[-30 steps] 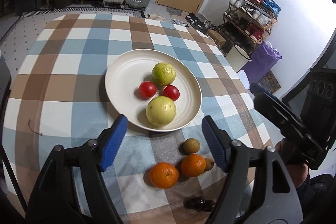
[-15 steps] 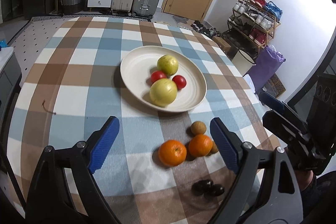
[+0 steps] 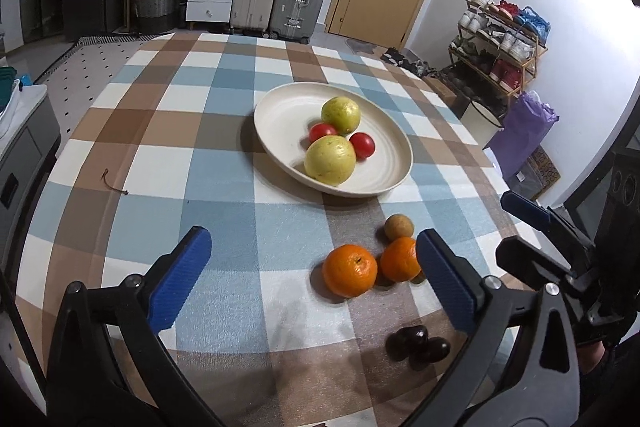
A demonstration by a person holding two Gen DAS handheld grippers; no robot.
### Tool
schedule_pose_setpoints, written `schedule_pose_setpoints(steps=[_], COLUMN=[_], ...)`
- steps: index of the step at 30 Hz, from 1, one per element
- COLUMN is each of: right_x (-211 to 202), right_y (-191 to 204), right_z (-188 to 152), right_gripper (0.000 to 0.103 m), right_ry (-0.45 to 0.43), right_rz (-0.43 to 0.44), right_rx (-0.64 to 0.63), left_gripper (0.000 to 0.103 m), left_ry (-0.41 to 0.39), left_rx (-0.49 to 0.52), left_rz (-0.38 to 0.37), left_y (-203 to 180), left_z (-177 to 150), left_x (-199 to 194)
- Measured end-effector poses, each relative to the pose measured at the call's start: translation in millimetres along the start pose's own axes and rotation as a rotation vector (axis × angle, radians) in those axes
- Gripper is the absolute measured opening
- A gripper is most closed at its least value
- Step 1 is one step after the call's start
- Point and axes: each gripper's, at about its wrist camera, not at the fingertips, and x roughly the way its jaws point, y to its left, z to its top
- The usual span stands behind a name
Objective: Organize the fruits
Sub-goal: 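Withdraw both grippers from the plate toward the remaining fruits, then grasp an orange with the right gripper while the left gripper grasps another orange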
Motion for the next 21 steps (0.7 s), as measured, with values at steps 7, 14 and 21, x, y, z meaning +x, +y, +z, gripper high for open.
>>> schedule_pose_setpoints(steps=[7, 14, 21], right_x=[15.1, 27.2, 40.1], right_y=[-1.2, -3.1, -6.8], right_z=[-8.1, -14.3, -16.4], right_gripper=[0.101, 0.101, 0.101], right_ry=[0.052, 0.089, 0.123], right_rz=[-0.016, -0.015, -0.002], right_rx=[-0.016, -0.019, -0.006], left_gripper=[0.102, 0.102, 0.102], left_ry=[0.014, 0.036, 0.060], left_rx=[-0.008, -0.026, -0.024], left_rz=[0.028, -0.014, -0.030], left_y=[5.7, 11.7, 12.5], left_z=[-4.4, -5.6, -6.8], left_x=[8.5, 20.4, 31.4])
